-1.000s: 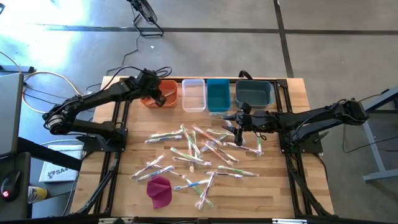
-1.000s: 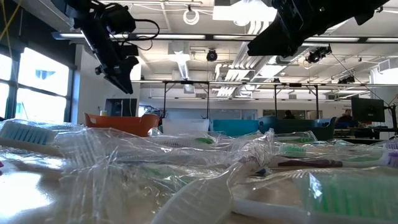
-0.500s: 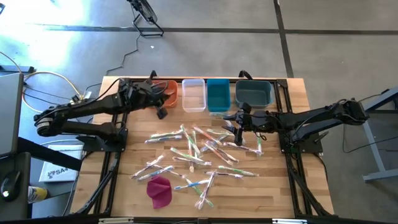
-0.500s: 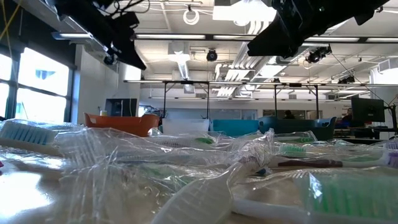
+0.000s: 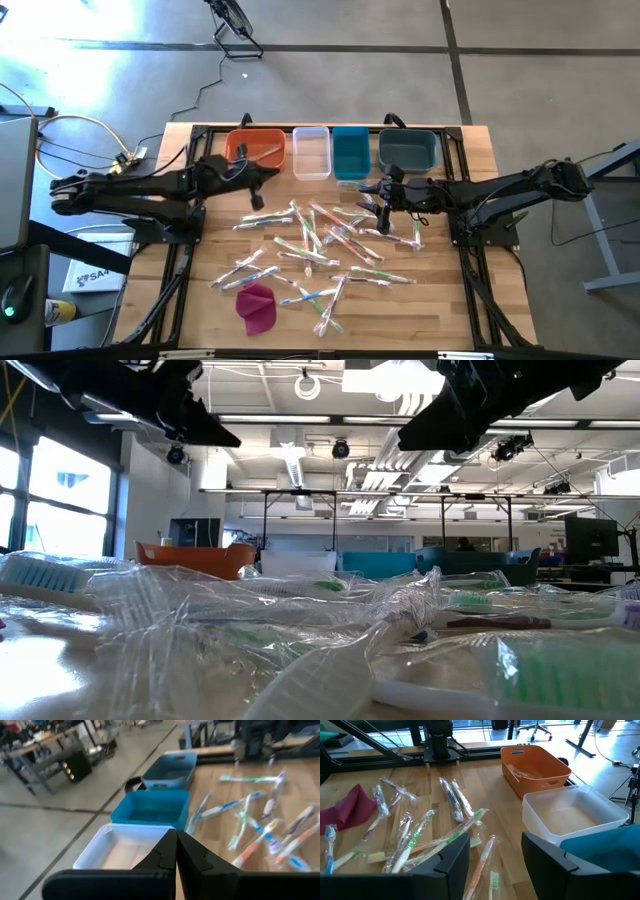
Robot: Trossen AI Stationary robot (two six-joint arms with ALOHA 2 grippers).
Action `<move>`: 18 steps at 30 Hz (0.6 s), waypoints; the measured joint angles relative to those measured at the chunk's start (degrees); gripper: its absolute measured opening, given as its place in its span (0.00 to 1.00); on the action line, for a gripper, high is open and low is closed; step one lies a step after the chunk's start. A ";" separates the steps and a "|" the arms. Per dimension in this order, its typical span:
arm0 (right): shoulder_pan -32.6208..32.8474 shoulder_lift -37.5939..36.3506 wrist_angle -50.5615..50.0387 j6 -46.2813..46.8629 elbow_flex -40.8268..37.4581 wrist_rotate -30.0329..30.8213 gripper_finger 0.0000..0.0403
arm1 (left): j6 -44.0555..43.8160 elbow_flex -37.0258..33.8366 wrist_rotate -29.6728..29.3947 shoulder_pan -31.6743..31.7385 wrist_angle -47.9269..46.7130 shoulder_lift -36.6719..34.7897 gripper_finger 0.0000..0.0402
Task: Pick & Place Toothbrushes
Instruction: Put the green toothbrush into the transparent bin
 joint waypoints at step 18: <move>0.00 0.00 0.01 -0.13 0.00 0.01 0.42 | 1.06 -3.54 1.85 -4.87 1.97 -4.82 0.00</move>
